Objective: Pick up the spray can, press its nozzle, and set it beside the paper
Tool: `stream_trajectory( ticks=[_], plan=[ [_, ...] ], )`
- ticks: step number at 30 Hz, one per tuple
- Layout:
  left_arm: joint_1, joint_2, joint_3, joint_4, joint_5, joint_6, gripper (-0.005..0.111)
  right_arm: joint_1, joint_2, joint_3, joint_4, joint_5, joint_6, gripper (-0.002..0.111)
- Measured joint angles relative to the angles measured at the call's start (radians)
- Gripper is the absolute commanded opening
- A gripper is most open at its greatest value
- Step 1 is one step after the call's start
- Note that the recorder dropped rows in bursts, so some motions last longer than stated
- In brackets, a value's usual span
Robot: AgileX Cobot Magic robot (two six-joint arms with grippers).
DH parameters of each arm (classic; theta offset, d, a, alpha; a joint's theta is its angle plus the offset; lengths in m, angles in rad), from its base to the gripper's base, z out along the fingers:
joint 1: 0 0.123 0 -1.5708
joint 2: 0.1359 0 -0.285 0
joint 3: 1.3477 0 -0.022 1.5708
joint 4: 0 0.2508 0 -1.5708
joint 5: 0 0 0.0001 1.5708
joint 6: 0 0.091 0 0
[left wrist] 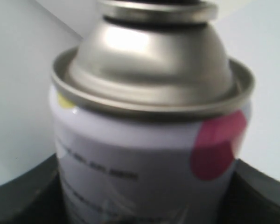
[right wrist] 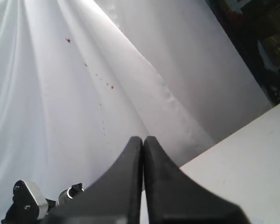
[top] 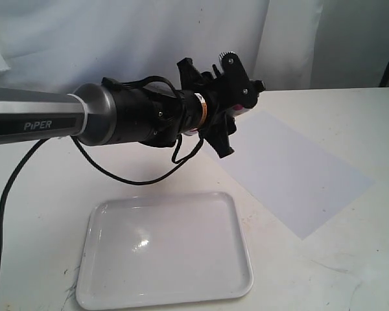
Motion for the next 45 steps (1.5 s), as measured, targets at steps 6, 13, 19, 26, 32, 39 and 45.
stream_trajectory(
  ticks=[6, 13, 19, 26, 32, 39, 45],
  plan=[
    [0.0, 0.024, -0.011, 0.0, 0.0, 0.018, 0.0, 0.0, 0.007, -0.058, -0.086, 0.115, -0.052, 0.0],
    [0.0, 0.045, -0.022, 0.0, 0.0, 0.023, 0.0, 0.0, 0.214, -0.259, -0.113, 0.284, -0.08, 0.0],
    [0.0, 0.049, -0.036, 0.0, -0.01, 0.027, 0.0, 0.0, 0.56, -0.483, -0.096, 0.449, -0.171, 0.0],
    [0.0, 0.049, -0.085, 0.0, -0.013, 0.082, 0.0, 0.0, 0.897, -0.695, 0.033, 0.646, -0.349, 0.0],
    [0.0, 0.075, -0.111, 0.0, -0.002, 0.105, 0.0, 0.0, 1.036, -0.763, 0.151, 0.611, -0.419, 0.0],
    [-0.009, 0.142, -0.144, 0.0, -0.004, 0.108, 0.0, 0.0, 1.126, -0.768, 0.17, 0.512, -0.425, 0.0],
    [-0.009, 0.173, -0.161, 0.002, -0.011, 0.12, 0.0, 0.0, 1.296, -0.828, 0.281, 0.531, -0.487, 0.0]
  ],
)
